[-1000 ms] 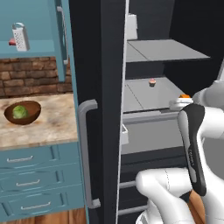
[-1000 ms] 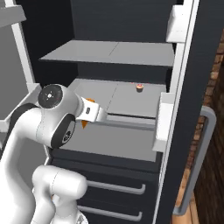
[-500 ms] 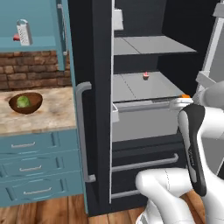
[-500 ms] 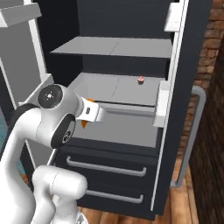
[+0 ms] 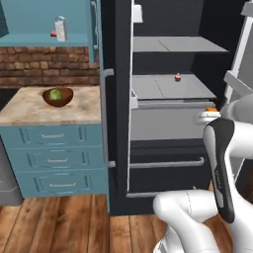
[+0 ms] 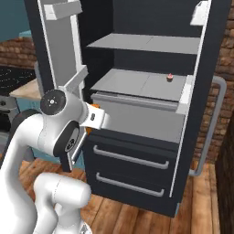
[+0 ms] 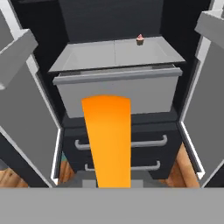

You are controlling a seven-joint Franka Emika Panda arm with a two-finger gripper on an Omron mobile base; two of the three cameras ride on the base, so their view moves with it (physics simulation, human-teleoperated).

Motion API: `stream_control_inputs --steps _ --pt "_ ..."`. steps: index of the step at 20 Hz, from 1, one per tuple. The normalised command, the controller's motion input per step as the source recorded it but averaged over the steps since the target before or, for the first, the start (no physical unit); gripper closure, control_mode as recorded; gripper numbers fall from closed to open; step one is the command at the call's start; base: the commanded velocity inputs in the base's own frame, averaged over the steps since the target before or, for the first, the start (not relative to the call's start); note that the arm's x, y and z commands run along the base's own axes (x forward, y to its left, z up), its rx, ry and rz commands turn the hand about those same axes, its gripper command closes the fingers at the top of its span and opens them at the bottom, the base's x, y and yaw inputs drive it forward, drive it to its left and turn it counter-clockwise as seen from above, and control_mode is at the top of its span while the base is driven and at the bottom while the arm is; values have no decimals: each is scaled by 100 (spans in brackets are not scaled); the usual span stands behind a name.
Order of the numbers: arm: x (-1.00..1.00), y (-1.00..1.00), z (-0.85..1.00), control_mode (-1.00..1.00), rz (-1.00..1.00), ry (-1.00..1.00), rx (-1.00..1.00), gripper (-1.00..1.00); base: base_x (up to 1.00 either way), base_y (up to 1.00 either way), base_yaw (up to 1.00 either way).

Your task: Pick the cheese from the fridge and the cheese grater from the cabinet and place them next to the salad bowl.

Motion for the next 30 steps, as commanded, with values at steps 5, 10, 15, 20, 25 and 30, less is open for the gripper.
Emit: stream_control_inputs --steps 5,10,15,20,25,30 --pt "0 0 0 100 0 0 0 100 -58 -18 46" --pt "0 0 0 100 0 0 0 100 -30 15 28" --pt "0 0 0 100 0 0 0 100 -6 49 -1" --pt "0 0 0 100 0 0 0 100 -7 50 -2" --pt "0 0 0 100 0 0 0 100 -5 52 -1" --pt "0 0 0 100 0 0 0 100 0 60 0"
